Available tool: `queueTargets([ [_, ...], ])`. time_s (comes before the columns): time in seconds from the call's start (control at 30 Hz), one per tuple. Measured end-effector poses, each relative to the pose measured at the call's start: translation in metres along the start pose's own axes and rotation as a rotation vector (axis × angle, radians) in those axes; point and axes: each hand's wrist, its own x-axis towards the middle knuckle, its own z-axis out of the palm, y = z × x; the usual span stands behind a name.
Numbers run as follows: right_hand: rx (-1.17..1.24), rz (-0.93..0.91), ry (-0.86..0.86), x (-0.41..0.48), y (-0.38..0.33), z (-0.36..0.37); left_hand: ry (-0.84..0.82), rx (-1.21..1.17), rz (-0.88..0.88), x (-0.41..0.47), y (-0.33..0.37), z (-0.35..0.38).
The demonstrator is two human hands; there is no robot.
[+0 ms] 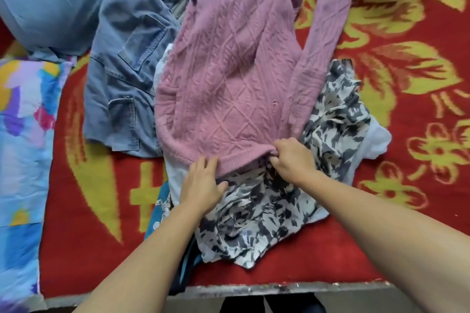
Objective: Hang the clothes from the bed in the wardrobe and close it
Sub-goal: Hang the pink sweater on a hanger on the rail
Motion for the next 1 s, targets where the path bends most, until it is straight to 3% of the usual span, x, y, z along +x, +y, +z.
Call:
queueTargets([
  [0.07, 0.357, 0.154, -0.014, 0.0, 0.0, -0.02, -0.013, 0.022, 0.036, 0.008, 0.007, 0.004],
  [0.13, 0.68, 0.188, -0.032, -0.009, -0.006, -0.058, 0.009, 0.016, 0.073, 0.01, 0.014, -0.001],
  [0.27, 1.002, 0.205, -0.108, -0.041, -0.007, -0.13, 0.131, -0.069, 0.083, -0.004, 0.031, -0.041],
  [0.4, 1.004, 0.217, -0.16, -0.077, -0.002, -0.172, 0.15, -0.181, 0.119, -0.026, 0.024, -0.089],
  [0.5, 0.912, 0.177, -0.187, -0.104, -0.008, -0.202, 0.14, -0.395, 0.169, -0.051, 0.022, -0.154],
  [0.67, 0.86, 0.105, 0.109, -0.124, -0.047, -0.31, 0.324, -0.491, 0.34, -0.097, 0.052, -0.283],
  [0.83, 0.882, -0.086, 0.402, -0.171, -0.095, -0.448, 0.539, -0.554, 0.534, -0.166, 0.105, -0.407],
  [1.0, 0.921, -0.375, 0.421, -0.245, -0.131, -0.537, 0.649, -0.515, 0.782, -0.25, 0.127, -0.491],
])
